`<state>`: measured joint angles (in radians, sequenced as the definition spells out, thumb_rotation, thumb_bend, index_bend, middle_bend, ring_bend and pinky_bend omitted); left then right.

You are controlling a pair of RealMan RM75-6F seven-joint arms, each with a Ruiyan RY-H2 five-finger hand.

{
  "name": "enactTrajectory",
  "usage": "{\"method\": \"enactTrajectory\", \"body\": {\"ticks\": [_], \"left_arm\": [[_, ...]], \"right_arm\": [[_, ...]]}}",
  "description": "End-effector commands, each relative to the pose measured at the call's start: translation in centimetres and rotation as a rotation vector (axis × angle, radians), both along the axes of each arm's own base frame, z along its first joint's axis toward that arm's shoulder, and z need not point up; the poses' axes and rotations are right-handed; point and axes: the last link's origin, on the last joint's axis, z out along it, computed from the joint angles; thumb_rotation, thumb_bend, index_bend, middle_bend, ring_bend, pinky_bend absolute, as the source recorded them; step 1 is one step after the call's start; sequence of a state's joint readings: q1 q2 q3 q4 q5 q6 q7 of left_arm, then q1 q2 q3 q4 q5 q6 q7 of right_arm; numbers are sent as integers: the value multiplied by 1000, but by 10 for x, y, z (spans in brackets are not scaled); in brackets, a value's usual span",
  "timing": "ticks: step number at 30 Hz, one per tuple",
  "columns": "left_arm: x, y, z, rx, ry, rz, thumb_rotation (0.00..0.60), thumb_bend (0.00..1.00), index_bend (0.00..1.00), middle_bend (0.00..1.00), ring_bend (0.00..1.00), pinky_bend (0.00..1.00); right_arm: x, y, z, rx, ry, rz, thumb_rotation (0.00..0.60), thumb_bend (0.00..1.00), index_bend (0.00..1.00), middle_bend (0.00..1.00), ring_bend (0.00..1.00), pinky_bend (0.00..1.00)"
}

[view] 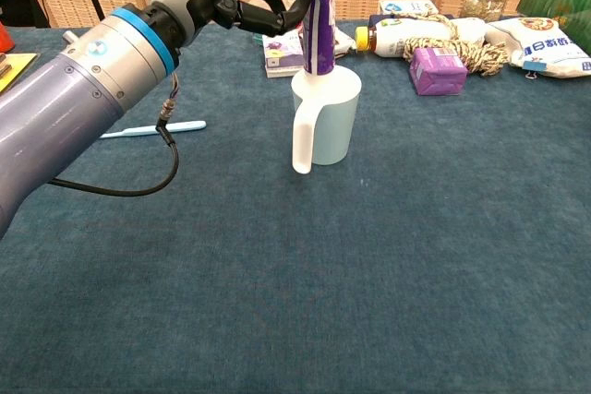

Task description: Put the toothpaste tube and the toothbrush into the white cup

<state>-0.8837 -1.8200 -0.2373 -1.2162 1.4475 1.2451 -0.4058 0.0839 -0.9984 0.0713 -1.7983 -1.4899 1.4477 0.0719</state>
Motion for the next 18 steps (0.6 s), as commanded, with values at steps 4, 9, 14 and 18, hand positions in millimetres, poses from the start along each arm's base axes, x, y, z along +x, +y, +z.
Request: {"method": "enactTrajectory", "body": {"ticks": [4,9,14,18], "left_arm": [[1,0,-13,-19,11,15,600,514,674,361,283,437],[0,-3,-22,-16,60,5,600,508,516,145,111,437],[-2,-3,-27,-8,88,17,600,506,453,30,6,365],[-4,-4,-33,-20,122,31,600,506,441,0,0,313]], "right_arm": [[0,0,1,0,-6,1,600,0,0,0,0,0],[-2,0,2,0,-8,-1,600,0,0,0,0,0],[-1,0,2,4,-10,2,600,0,0,0,0,0],[-1,1,2,6,-12,3,600,0,0,0,0,0]]}}
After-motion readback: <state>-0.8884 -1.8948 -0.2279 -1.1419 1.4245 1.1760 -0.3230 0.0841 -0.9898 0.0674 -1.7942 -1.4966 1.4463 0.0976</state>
